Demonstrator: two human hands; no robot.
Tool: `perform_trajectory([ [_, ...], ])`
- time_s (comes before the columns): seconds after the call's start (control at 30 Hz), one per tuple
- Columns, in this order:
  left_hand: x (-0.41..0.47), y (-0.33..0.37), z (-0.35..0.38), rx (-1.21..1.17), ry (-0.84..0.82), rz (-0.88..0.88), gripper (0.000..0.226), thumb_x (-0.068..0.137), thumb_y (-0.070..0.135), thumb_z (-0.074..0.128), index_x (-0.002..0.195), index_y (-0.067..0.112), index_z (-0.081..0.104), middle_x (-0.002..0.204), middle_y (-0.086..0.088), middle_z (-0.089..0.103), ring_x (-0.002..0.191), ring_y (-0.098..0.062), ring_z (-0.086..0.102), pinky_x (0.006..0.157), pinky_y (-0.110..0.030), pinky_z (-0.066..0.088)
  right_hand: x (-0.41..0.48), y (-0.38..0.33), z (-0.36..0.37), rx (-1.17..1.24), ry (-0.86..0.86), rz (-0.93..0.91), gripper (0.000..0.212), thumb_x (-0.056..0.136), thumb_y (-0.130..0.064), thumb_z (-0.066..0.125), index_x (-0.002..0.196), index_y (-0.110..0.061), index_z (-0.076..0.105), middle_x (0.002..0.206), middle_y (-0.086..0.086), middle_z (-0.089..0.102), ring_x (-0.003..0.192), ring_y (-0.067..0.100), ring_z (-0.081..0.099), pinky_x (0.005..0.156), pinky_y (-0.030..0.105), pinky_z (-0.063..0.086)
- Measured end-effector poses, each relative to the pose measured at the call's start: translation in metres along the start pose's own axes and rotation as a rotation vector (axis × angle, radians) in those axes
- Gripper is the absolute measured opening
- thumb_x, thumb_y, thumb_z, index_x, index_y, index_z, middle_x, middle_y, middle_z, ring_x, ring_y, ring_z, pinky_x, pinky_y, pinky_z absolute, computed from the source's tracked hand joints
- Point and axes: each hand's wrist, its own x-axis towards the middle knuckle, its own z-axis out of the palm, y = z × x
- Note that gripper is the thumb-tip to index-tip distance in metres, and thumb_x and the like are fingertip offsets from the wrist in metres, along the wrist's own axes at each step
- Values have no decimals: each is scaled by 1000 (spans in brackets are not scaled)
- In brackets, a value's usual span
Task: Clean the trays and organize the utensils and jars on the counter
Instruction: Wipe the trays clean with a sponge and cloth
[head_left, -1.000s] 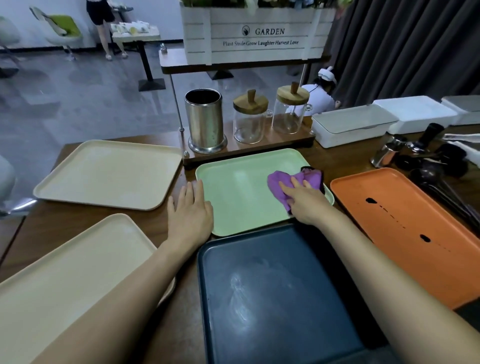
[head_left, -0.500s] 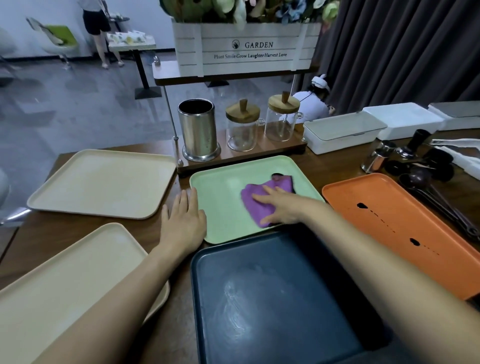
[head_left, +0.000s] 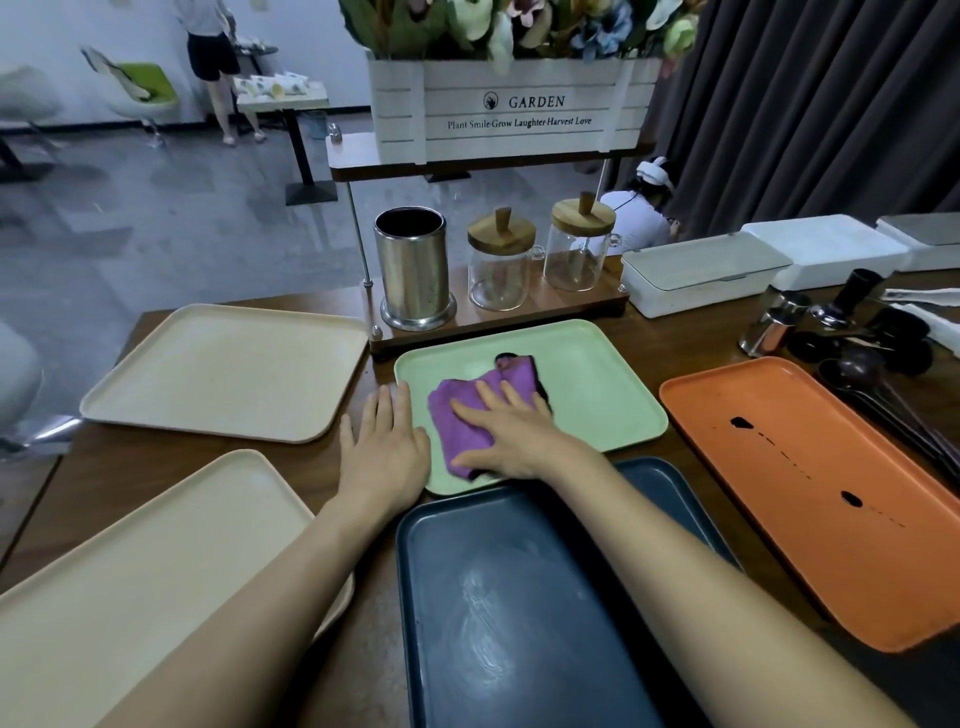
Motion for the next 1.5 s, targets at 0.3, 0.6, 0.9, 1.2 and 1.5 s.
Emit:
perform_trajectory([
  [0.3,-3,1,-4,-16,-25,7,62,107,28,21,164,17,-1,172,-3,2,158,-19,0,126,-51,2,-30,70,-22,163,46,88,69,95,-39,65,155,-37,31,168,1,9,154,24,9,120,31,12],
  [0.6,5,-2,-4,23,-102,-50,64,105,33,19,164,19,0,172,-8,2,158,-24,3,125,-53,7,-47,43,-15,398,265,-7,41,94,-13,55,122,-40,70,113,5,72,95,23,67,80,17,45],
  [0.9,-89,176,-40,-50,197,142,62,102,48,47,158,23,36,162,-4,38,144,-29,44,110,-46,42,-218,201,-105,894,616,-79,39,93,-10,65,124,-33,71,73,-12,69,61,16,62,44,24,49],
  [1.2,-214,370,81,139,-103,21,121,73,89,15,161,6,20,167,-18,22,155,-26,23,126,-44,12,-284,318,-11,-238,114,-214,58,97,-60,24,146,-40,45,161,-6,33,153,27,18,120,54,19],
  [1.5,-219,371,87,122,-98,-40,127,70,99,18,164,14,12,171,-5,3,158,-10,-1,121,-38,-23,-165,318,-33,-177,84,-194,51,108,-38,28,158,-28,20,168,4,10,154,33,6,120,62,8],
])
